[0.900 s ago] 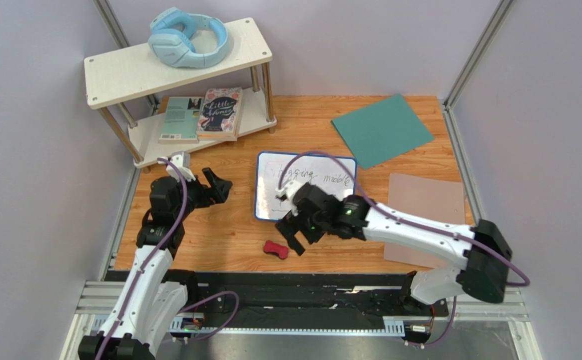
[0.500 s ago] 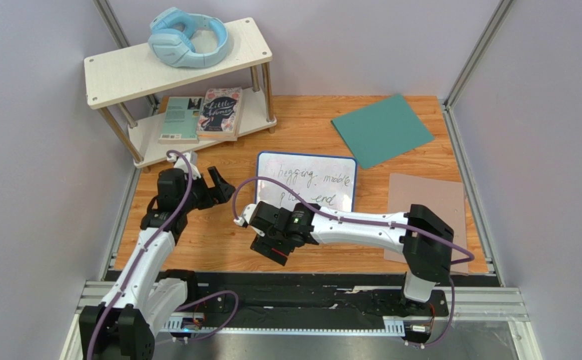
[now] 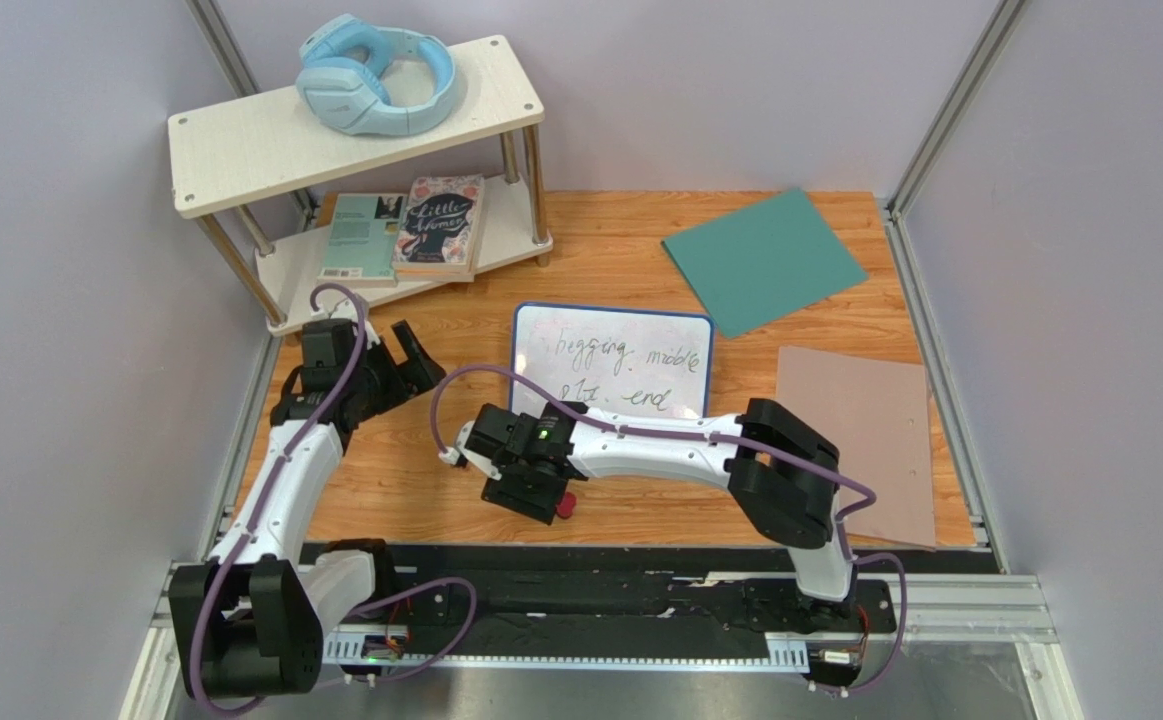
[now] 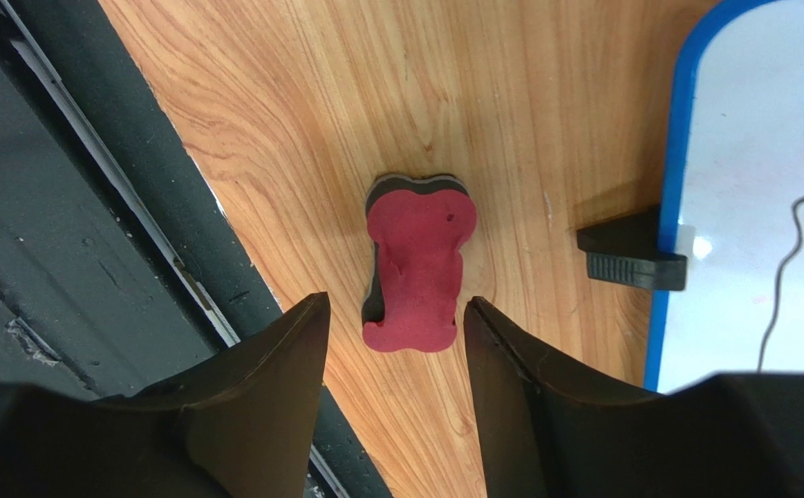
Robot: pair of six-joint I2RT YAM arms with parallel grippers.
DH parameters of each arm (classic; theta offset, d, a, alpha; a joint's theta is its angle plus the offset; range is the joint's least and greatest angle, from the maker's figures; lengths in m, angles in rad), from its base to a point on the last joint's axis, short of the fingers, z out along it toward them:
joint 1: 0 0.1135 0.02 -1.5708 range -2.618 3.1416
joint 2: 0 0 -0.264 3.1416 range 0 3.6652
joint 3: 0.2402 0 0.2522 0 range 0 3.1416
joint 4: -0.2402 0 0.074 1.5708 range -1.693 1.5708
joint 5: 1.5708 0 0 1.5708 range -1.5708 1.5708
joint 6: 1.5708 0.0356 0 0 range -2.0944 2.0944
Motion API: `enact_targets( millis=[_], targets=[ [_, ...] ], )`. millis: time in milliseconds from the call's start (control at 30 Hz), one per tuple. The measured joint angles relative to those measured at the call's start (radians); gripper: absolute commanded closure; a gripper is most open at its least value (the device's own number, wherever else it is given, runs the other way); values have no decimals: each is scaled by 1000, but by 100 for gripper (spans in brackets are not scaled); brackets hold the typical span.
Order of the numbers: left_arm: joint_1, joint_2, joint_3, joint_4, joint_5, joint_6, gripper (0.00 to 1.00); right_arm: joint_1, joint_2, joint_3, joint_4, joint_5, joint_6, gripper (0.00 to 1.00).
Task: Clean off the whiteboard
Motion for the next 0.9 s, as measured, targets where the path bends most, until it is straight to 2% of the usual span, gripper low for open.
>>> enact_targets(
  millis=[300, 733, 767, 800, 900],
  targets=[
    [19, 18, 0, -6, 29, 0, 1, -33, 87, 77, -61, -68, -18, 53],
    [33, 19, 0, 1, 54, 0, 1, -68, 164, 126, -117, -105, -24, 54],
    [34, 20, 0, 3, 58, 0, 1, -70, 164, 126, -117, -105, -24, 56],
    [34, 21, 0, 5, 61, 0, 1, -71, 164, 126, -118, -105, -24, 65],
    [38, 21, 0, 6, 68, -1, 1, -71, 167, 131, -130, -108, -24, 81]
  ],
)
